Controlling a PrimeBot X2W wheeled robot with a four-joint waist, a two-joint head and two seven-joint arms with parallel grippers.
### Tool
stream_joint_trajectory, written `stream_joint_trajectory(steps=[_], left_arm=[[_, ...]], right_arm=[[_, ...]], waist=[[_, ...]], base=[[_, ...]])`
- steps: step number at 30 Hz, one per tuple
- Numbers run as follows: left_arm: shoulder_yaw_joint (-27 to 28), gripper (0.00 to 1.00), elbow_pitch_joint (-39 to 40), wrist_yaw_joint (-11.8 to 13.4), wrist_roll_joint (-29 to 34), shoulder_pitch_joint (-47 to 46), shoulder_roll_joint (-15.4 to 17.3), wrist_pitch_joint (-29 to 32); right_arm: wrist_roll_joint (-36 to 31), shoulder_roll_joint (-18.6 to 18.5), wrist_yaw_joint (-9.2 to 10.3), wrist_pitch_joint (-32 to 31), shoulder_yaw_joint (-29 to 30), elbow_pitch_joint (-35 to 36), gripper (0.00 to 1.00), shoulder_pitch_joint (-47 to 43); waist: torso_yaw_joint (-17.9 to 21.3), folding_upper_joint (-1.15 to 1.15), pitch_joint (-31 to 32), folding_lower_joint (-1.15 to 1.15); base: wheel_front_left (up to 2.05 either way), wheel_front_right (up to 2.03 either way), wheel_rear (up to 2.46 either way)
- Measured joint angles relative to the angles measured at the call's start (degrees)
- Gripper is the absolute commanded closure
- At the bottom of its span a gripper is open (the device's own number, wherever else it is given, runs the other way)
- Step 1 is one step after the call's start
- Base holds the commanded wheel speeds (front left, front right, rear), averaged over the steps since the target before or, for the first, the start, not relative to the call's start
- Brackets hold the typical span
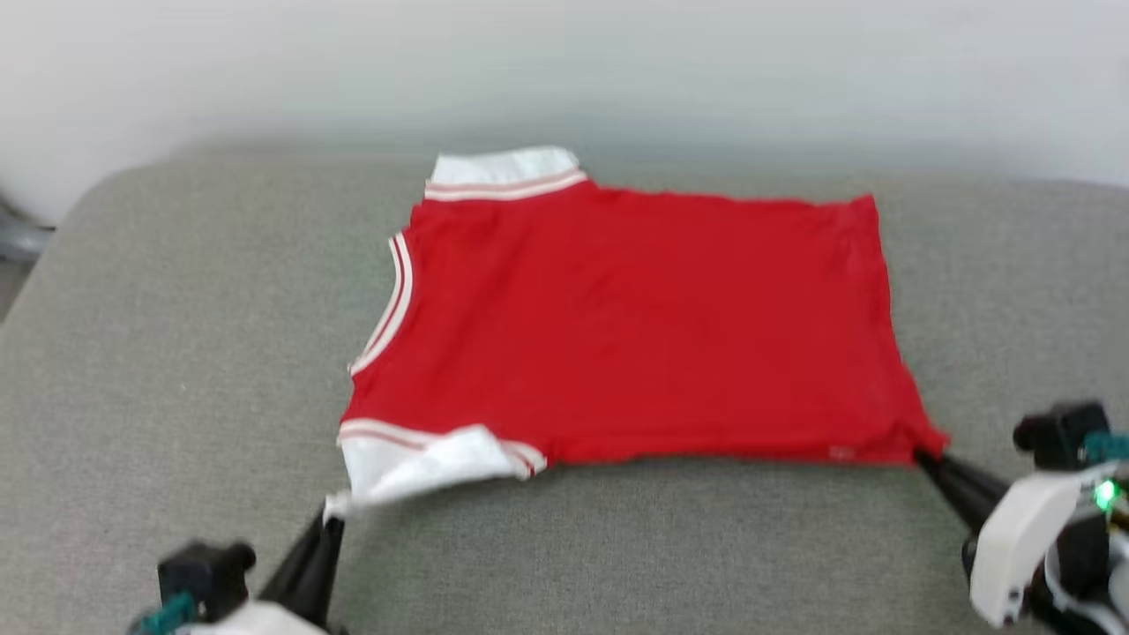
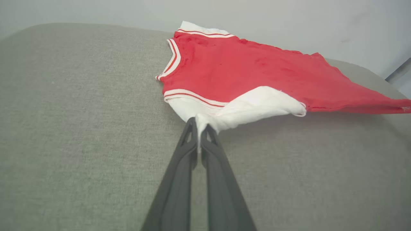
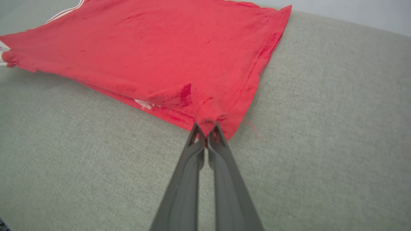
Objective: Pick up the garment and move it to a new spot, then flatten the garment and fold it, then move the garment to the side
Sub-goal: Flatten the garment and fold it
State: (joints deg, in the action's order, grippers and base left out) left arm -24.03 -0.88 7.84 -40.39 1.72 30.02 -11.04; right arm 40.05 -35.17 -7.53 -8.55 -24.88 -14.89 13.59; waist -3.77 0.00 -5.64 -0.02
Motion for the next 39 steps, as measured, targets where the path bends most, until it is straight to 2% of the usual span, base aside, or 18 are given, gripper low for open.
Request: stream_joint_trajectory(steps=[11, 20, 28, 35, 39], left_arm=[[-1.54, 1.00, 0.70, 1.86, -4.72, 13.33, -1.02, 1.45], [-2.96, 1.00, 1.80, 1.90, -6.78, 17.72, -0.82, 3.41], [-3.18, 1.00, 2.22, 1.59, -4.22, 13.94, 0.42, 3.32], [-3.21, 1.00, 0.74, -0.80, -2.21, 7.93, 2.63, 4.42], [-3.96, 1.00, -1.55, -3.66, -0.59, 0.44, 3.71, 6.43]], right_arm=[[-1.19, 1.36, 0.00, -3.18, 3.82, 4.70, 1.00, -15.52], [-2.21, 1.19, 0.00, -5.41, 7.66, 7.71, 1.00, -22.64], [-2.22, 3.82, 0.01, -6.73, 10.17, 9.34, 1.00, -23.28], [-1.79, 4.32, 0.01, -6.71, 11.90, 10.28, 1.00, -21.41], [-1.63, 4.41, 0.01, -7.23, 11.82, 10.50, 1.00, -19.29]], waist=[[0.78, 0.00, 6.35, 0.00], [0.51, 0.00, 7.48, 0.02], [-0.13, 0.00, 7.77, 0.02], [0.31, 0.00, 7.65, 0.02], [0.98, 0.00, 6.84, 0.02]], base=[[0.00, 0.00, 0.00], [0.00, 0.00, 0.00], [0.00, 0.00, 0.00], [0.00, 0.00, 0.00], [0.00, 0.00, 0.00]])
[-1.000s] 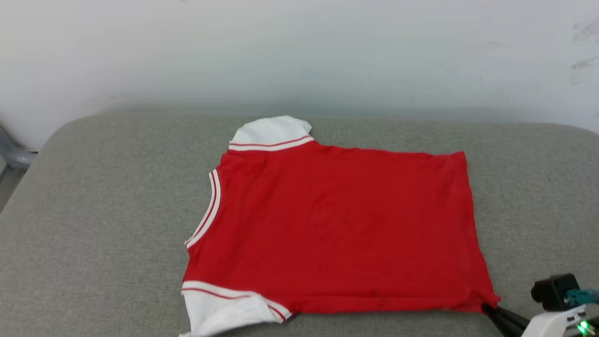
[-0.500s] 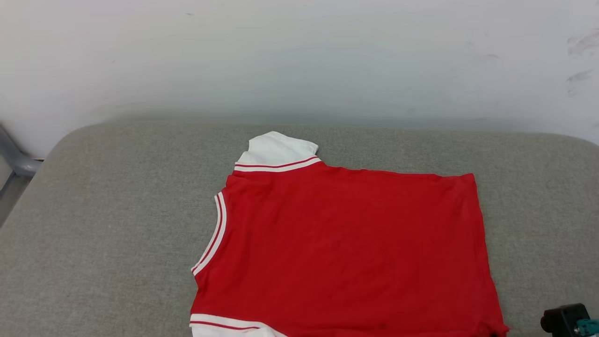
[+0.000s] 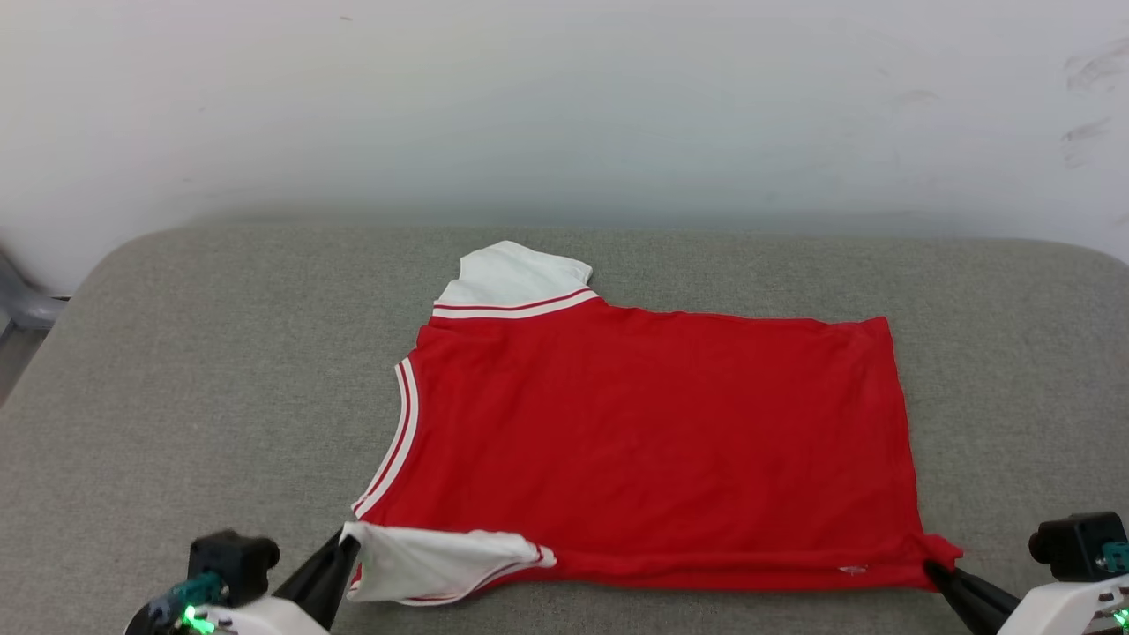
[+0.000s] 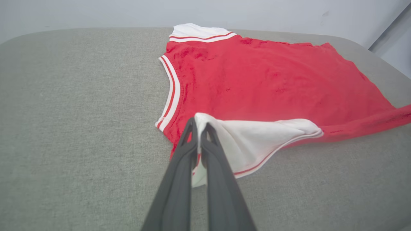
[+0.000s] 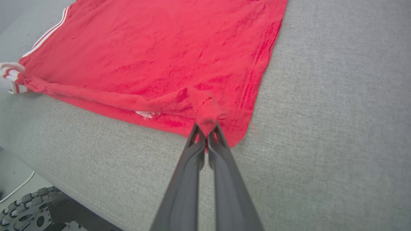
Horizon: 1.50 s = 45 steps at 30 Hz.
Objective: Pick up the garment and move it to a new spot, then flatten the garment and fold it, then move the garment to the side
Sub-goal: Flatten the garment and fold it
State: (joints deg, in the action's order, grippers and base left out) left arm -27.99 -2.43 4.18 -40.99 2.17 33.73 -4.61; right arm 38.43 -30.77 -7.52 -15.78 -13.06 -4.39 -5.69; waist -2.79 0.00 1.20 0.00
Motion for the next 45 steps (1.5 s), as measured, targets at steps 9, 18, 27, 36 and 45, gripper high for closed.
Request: stream_joint_trajectory(steps=[9, 18, 27, 36, 45], left_arm=[[-0.98, 1.00, -7.53, -5.65, 0.97, -14.89, -0.33, 3.47], [-1.83, 1.00, -17.19, -8.94, 2.42, -26.58, -2.10, 3.28], [-4.60, 1.00, -27.35, -10.77, 3.67, -34.95, -3.83, 2.24], [-9.20, 1.00, -37.38, -11.51, 2.48, -38.02, -6.19, 0.21], [-15.29, 0.00, -38.62, -11.52, -0.71, -39.69, -4.28, -0.52]], right_arm=[[1.08, -0.03, 0.00, -0.42, -0.14, -1.02, 1.00, 5.03], [1.16, 0.60, 0.00, 0.70, -1.16, -4.11, 1.00, 12.41], [0.12, 0.97, 0.00, 1.08, -3.47, -8.38, 1.00, 19.22], [0.57, 1.04, -0.01, 1.38, -5.31, -12.02, 1.00, 21.14], [2.44, 0.89, 0.00, 3.02, -4.53, -12.29, 0.00, 20.18]], waist=[[0.96, 0.00, -3.82, 0.00], [2.09, 0.00, -10.64, 0.01], [2.56, 0.00, -16.81, 0.01], [2.58, 0.00, -18.25, 0.01], [1.70, 0.00, -14.11, 0.00]], base=[[0.00, 0.00, 0.00], [0.00, 0.00, 0.00], [0.00, 0.00, 0.00], [0.00, 0.00, 0.00], [0.00, 0.00, 0.00]])
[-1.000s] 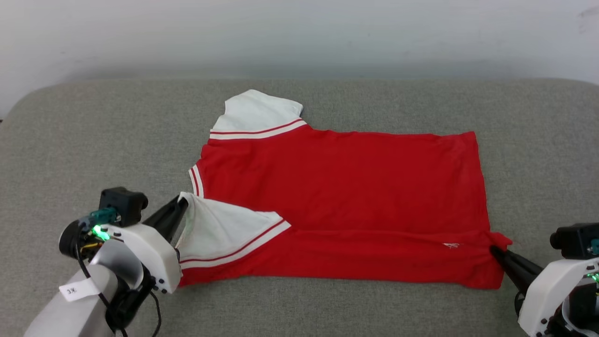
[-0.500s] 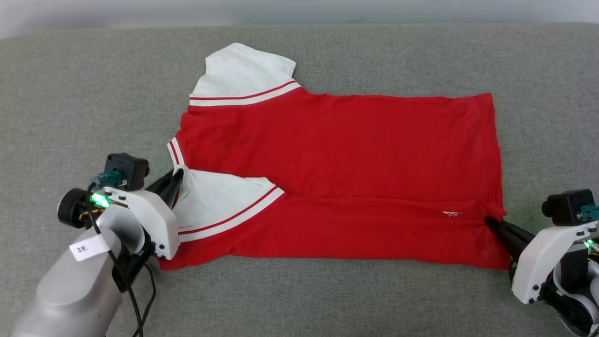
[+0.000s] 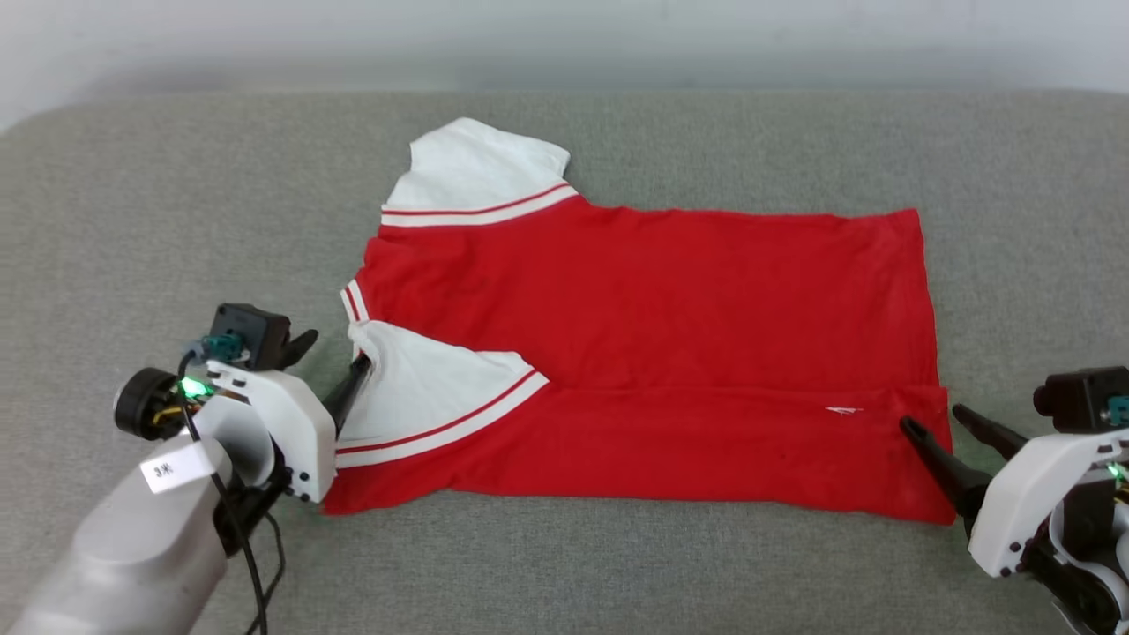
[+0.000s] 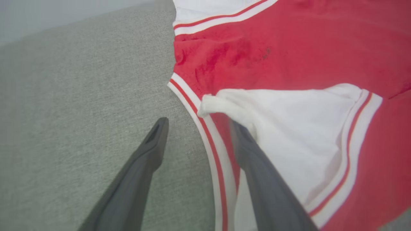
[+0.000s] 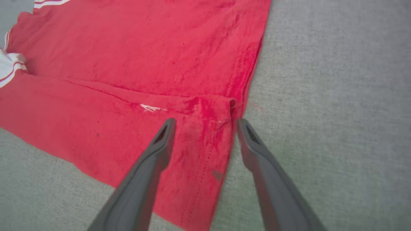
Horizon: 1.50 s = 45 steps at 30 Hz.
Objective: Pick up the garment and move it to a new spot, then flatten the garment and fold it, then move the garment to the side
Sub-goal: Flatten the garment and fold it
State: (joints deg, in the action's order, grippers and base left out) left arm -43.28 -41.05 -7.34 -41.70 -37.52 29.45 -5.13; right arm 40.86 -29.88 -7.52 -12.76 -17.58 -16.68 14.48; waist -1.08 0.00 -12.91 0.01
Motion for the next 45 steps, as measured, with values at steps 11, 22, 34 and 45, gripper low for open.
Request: stream_joint_trajectory(steps=[11, 22, 34, 45], left_arm=[[-7.12, 0.00, 10.94, -0.04, -11.74, -4.93, 8.14, 17.88], [-15.35, 0.00, 17.62, -0.04, -19.11, -8.86, 11.38, 39.39], [-19.09, 0.00, 12.34, -0.04, -21.97, -7.56, 10.83, 42.91], [-21.12, 1.00, 9.16, -0.04, -25.51, -6.67, 9.81, 40.77]], right_arm=[[-0.68, 0.18, 0.01, 0.04, 1.32, 1.94, 0.00, -3.87], [-1.77, 1.42, 0.01, -1.49, 1.69, 3.53, 0.00, -4.17], [-2.75, 1.57, 0.01, -2.85, 2.13, 5.11, 0.00, -2.67], [-3.07, 1.22, 0.01, -3.68, 2.11, 5.52, 0.00, -0.91]], waist=[[-2.43, 0.00, 5.75, -0.01], [-2.26, 0.00, 6.13, -0.01], [0.01, 0.00, 2.51, -0.01], [0.96, 0.00, 0.79, -0.01]], base=[[0.00, 0.00, 0.00], [0.00, 0.00, 0.00], [0.00, 0.00, 0.00], [0.00, 0.00, 0.00]])
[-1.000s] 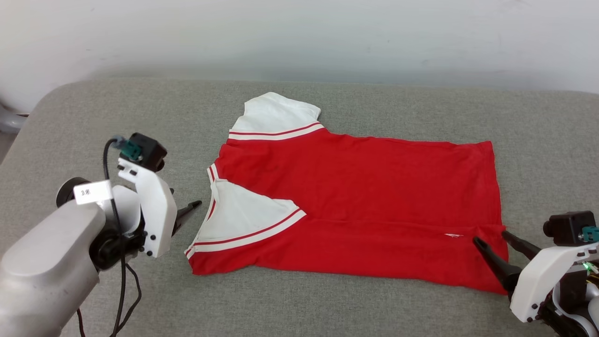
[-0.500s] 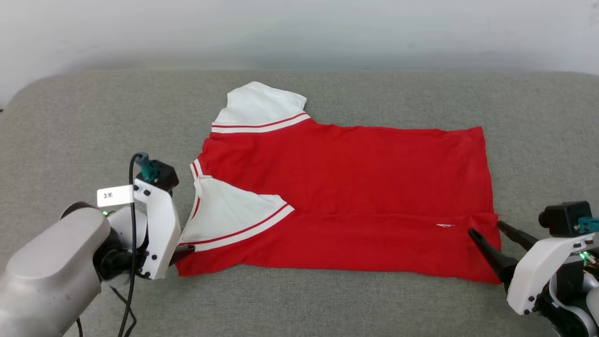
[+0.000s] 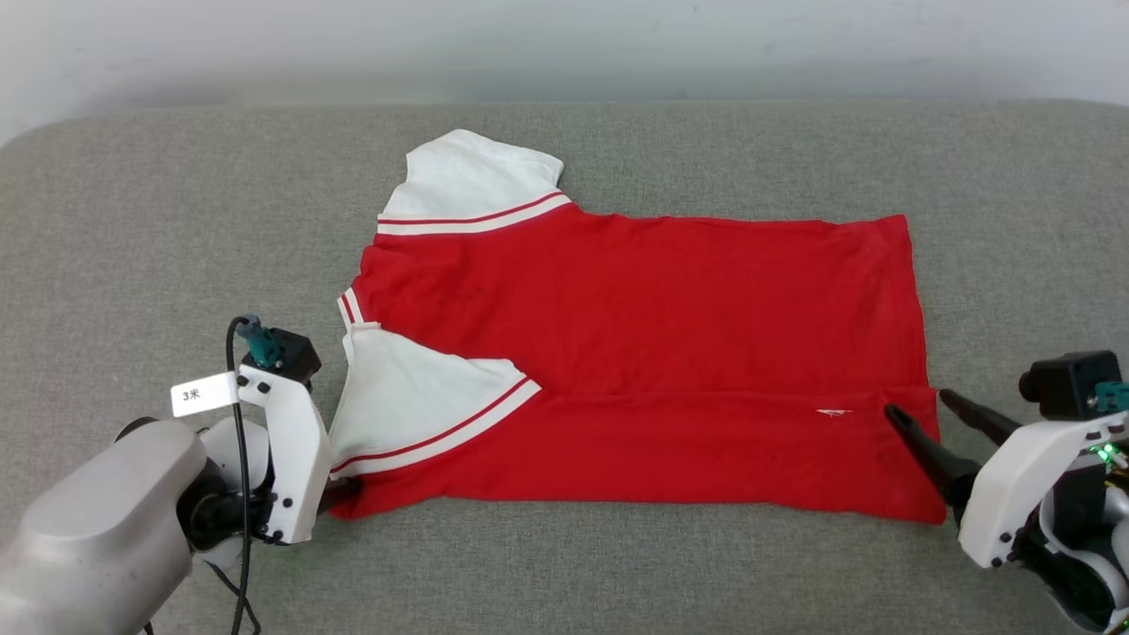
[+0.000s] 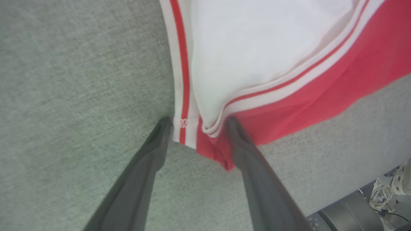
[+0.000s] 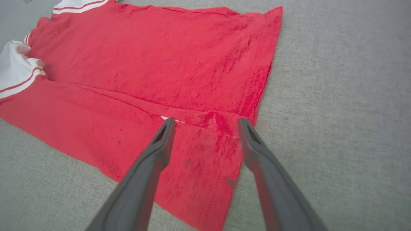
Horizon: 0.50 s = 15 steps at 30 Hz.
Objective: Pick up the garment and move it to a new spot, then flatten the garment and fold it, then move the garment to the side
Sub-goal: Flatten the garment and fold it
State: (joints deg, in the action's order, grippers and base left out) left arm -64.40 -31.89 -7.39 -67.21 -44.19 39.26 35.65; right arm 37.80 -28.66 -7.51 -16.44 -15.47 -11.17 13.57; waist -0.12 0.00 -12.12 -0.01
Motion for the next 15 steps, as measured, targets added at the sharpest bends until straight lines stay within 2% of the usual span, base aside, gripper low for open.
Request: stream_joint_trajectory(steps=[7, 11, 15], left_arm=[[-1.52, 1.00, 0.97, 0.04, 0.23, -0.08, -0.21, -5.60], [-1.98, 1.00, 3.12, 0.00, 0.68, -0.52, 0.35, -8.59], [-3.03, 1.00, 5.09, 0.00, 1.70, -0.85, 1.58, -10.63]], right_arm=[[-1.57, -3.94, 0.00, -3.70, 1.15, 1.81, 0.00, 1.79], [-1.48, -7.04, -0.01, -9.82, 1.67, 4.21, 0.00, 2.43], [0.00, -10.55, 0.00, -19.72, 1.14, 5.76, 0.00, 2.93]], waist=[[-0.53, 0.00, 2.28, 0.01], [-1.21, 0.00, 3.77, 0.01], [-2.01, 0.00, 4.69, 0.01]], base=[[0.00, 0.00, 0.00], [0.00, 0.00, 0.00], [0.00, 0.00, 0.00]])
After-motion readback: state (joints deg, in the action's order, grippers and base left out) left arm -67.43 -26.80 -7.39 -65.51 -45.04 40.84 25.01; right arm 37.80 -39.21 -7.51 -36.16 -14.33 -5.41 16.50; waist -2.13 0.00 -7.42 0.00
